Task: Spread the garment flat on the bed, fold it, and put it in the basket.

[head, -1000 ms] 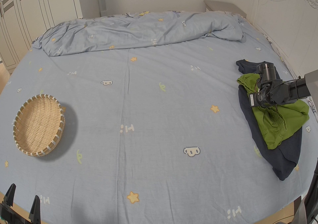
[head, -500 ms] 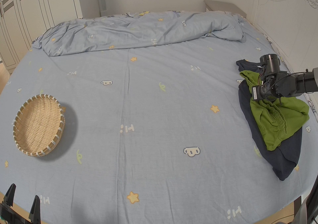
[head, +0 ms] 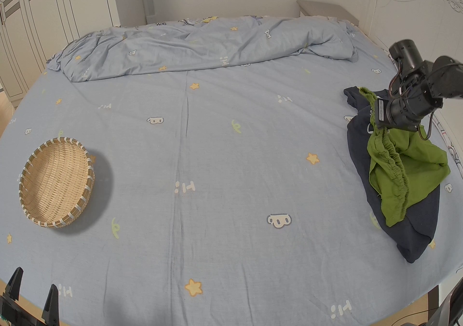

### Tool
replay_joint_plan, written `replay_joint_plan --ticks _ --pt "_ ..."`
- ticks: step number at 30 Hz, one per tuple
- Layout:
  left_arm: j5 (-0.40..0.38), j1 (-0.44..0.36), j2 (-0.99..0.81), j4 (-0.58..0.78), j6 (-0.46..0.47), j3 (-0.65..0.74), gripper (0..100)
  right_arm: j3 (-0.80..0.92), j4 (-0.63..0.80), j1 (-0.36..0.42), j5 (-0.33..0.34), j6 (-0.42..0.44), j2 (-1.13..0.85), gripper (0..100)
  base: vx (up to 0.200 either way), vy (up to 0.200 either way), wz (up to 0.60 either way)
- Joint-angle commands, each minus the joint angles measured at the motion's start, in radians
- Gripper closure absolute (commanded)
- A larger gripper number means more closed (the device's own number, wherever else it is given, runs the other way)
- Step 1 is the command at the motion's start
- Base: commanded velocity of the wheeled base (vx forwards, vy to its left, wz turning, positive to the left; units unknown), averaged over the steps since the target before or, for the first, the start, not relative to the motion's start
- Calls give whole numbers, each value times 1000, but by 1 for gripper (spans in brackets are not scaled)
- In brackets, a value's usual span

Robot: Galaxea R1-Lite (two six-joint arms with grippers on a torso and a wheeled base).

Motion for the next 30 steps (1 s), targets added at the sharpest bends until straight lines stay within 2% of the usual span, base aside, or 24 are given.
replay_joint_plan --ticks 1,2,4,7,8,11,12,14,16,17,19,20,21,23,24,25,30 --pt "1 0 -16 0 0 18 0 -135 104 115 188 149 -72 100 0 0 0" --pt "1 0 -16 0 0 18 0 -135 104 115 188 149 -72 100 0 0 0" --pt "1 0 -16 0 0 18 0 -128 102 146 265 211 -69 100 0 0 0" --pt "1 0 -16 0 0 18 0 -122 104 157 266 227 -67 100 0 0 0" --pt "1 0 -16 0 0 18 0 -62 91 213 265 244 -66 100 0 0 0" --pt "1 0 -16 0 0 18 0 -11 56 266 265 253 -66 100 0 0 0" --pt "1 0 -15 0 0 18 0 46 2 322 263 267 -69 100 0 0 0" --pt "-1 0 -16 0 0 18 0 105 -99 385 262 270 -69 100 0 0 0" --pt "-1 0 -16 0 0 18 0 158 -199 440 259 267 -66 100 0 0 0" --pt "1 0 -16 0 0 18 0 161 -206 443 259 267 -66 100 0 0 0" --pt "-1 0 -16 0 0 18 0 190 -298 535 260 267 -66 100 0 0 0" --pt "-1 0 -16 0 0 18 0 190 -298 535 260 267 -66 100 0 0 0" --pt "1 0 -16 0 0 18 0 181 -308 597 260 268 -61 100 0 0 0" --pt "1 0 -16 0 0 18 0 150 -311 655 260 270 -60 100 0 0 0" --pt "1 0 -16 0 0 18 0 147 -311 658 260 270 -60 100 0 0 0" --pt "1 0 -15 0 0 18 0 99 -304 701 260 284 -60 100 0 0 0" --pt "1 0 -16 0 0 18 0 50 -308 744 254 319 -58 100 0 0 0"
